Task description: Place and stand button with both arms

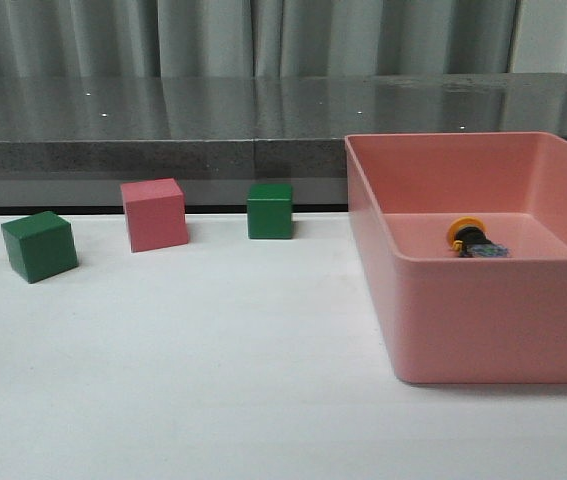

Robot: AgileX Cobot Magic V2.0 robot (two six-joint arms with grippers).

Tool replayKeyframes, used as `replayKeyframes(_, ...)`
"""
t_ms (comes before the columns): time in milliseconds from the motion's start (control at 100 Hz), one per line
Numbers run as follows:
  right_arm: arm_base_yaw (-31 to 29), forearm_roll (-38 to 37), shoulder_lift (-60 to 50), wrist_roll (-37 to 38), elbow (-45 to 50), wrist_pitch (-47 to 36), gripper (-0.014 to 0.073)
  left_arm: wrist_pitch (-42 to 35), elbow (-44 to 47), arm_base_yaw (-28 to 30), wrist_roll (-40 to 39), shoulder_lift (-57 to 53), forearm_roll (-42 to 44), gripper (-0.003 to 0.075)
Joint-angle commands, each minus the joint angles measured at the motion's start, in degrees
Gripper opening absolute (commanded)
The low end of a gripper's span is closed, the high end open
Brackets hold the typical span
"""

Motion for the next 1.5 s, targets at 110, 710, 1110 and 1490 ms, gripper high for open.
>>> replayKeyframes(110,0.8,-0.1,4.7,-0.4,-12.8,3.4,-0.0076,-4.6,2.6,0.3,-0.7,-1.7,-0.1,-0.002)
replayKeyframes(710,11.2,-0.1,57.1,-0.4,-51.9,14.0,-0.0069,-4.6,2.6,0.3,-0.7,-1.7,-0.1,-0.002)
replayKeyframes(1110,11.2,-0.2,82.3,-2.6,-62.8,15.0,0.06,-4.6,2.6,0.3,-0.7,-1.7,-0.1,-0.002)
replayKeyframes(1490,10.8,-1.0,96.0,-2.6,-63.2,12.5,0.0594,-4.6,2.6,0.3,-0.7,-1.7,-0.1,-0.0019)
